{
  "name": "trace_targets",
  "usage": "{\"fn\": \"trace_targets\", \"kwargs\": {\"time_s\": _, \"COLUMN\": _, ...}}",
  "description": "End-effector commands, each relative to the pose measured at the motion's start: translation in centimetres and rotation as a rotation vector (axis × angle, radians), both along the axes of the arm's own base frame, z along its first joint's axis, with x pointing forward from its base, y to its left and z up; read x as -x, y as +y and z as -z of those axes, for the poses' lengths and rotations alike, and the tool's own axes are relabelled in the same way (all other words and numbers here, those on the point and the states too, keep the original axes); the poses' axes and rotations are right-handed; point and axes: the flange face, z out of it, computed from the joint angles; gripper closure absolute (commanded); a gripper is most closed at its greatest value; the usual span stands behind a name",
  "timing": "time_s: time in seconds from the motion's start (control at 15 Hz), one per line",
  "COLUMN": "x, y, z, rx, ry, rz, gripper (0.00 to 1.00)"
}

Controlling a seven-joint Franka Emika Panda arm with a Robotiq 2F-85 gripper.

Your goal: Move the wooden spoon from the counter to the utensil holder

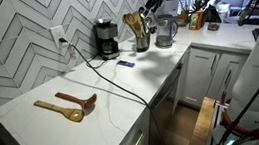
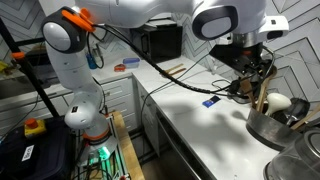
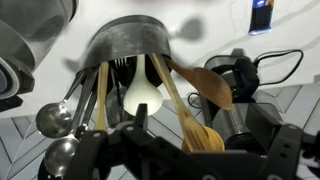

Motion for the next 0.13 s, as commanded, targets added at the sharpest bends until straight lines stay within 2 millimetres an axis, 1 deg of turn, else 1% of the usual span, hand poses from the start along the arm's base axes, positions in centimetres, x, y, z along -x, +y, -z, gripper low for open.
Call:
{"fn": "trace_targets", "kwargs": {"time_s": 0.0, "x": -0.11, "y": 0.21, "z": 0.19, "rx": -0.016, "ry": 0.004, "rz": 0.015, "gripper": 0.0}}
{"fn": "trace_targets", "kwargs": {"time_s": 0.07, "x": -0.11, "y": 0.35, "z": 0.33, "rx": -0.024, "ry": 0.005, "rz": 0.024, "gripper": 0.0}}
